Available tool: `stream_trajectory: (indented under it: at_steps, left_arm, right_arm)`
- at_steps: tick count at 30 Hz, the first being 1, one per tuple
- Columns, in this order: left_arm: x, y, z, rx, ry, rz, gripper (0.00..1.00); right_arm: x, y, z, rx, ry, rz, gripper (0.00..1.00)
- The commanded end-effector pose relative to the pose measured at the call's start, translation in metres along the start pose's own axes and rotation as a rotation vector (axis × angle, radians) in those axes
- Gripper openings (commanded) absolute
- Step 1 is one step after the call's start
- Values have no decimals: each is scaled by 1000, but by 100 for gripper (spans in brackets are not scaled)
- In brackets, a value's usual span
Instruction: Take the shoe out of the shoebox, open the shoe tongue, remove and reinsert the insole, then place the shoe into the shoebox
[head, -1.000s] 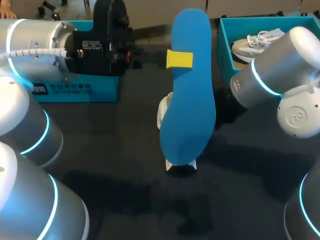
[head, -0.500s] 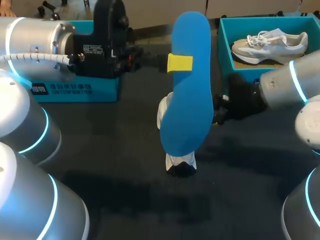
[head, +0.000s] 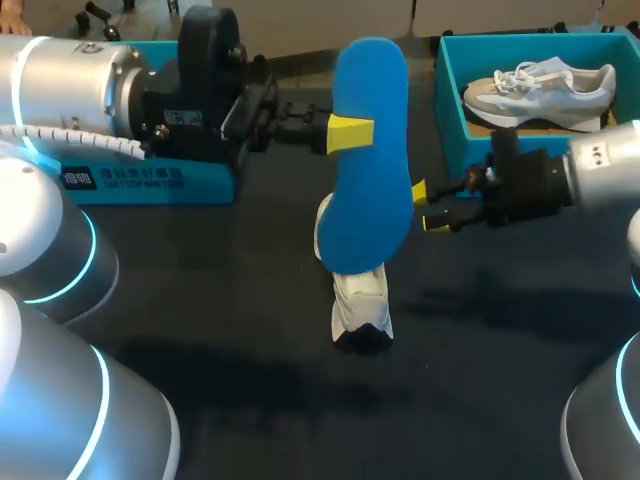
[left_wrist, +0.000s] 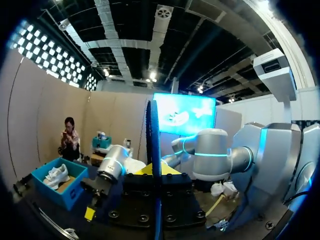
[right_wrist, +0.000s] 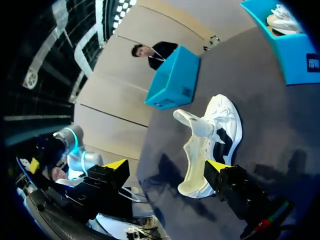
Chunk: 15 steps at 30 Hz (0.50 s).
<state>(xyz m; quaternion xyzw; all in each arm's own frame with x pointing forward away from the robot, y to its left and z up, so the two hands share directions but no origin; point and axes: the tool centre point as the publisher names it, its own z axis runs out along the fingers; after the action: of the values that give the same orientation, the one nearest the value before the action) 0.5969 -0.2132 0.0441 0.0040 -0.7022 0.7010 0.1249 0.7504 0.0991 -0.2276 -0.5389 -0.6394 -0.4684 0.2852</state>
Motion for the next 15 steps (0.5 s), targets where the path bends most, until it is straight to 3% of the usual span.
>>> stream_trajectory:
  at_steps: [1, 7, 15]
  left_arm:
    - [0, 8, -7, 59, -36, 100, 0]
    - [-10, 12, -15, 108, -58, 320, 0]
    - [-20, 22, -31, 43, -36, 580, 0]
  right_arm:
    - [-1, -3, -7, -30, 64, 0, 100]
    - [-1, -3, -7, -30, 64, 0, 100]
    - [-1, -3, -7, -30, 64, 0, 100]
